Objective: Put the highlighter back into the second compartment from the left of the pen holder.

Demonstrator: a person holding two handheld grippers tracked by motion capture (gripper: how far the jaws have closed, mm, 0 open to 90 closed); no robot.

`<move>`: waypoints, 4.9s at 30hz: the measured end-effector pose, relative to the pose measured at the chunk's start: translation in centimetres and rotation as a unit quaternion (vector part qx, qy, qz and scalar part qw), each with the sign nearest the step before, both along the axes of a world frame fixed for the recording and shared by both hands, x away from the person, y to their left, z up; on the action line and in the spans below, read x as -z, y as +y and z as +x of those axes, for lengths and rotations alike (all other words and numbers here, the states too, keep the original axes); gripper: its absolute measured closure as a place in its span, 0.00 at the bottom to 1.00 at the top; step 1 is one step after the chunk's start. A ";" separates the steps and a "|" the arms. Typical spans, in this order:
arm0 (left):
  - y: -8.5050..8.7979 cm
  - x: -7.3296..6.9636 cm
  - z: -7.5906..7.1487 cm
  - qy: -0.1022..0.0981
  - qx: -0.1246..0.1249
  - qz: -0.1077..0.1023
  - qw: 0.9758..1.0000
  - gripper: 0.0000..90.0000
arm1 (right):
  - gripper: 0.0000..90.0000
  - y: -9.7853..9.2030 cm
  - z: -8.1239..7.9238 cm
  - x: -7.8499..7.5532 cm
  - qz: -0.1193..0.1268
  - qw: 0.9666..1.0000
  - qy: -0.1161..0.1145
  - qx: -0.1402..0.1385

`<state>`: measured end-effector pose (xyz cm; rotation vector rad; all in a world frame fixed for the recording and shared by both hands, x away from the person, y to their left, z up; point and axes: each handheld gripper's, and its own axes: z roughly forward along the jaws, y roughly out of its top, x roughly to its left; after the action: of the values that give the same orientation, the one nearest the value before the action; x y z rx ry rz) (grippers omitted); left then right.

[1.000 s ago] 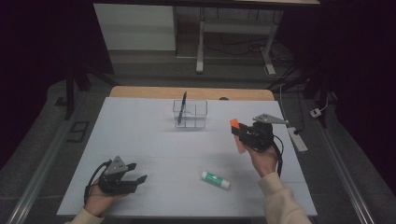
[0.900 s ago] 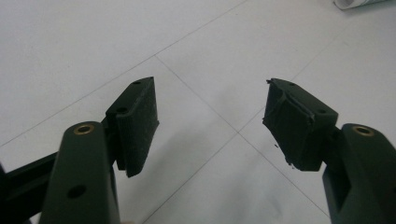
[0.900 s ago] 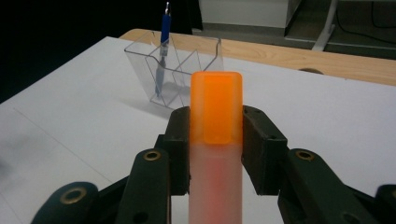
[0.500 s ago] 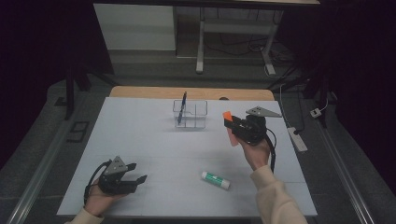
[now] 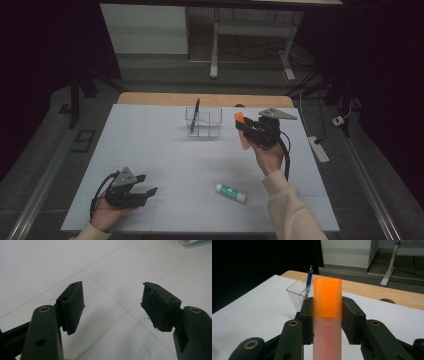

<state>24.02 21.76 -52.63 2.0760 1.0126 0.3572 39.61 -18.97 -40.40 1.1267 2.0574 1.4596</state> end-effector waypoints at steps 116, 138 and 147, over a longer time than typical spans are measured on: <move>1.0 0.3 -0.2 0.004 -0.013 -0.005 1.000 0.38 | 0.71 12.7 11.6 2.4 0.045 0.999 -0.026 0.003; 0.8 0.4 -0.2 0.004 -0.012 -0.002 1.000 0.38 | 0.51 12.4 10.1 1.8 -0.004 0.999 -0.026 -0.020; 0.9 0.4 -0.2 0.003 -0.014 -0.001 1.000 0.38 | 0.51 10.4 8.8 1.5 0.003 0.999 -0.016 -0.031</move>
<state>23.83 22.61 -53.01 2.0642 1.0456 0.3626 48.41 -8.60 -41.91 1.0429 2.0852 1.5044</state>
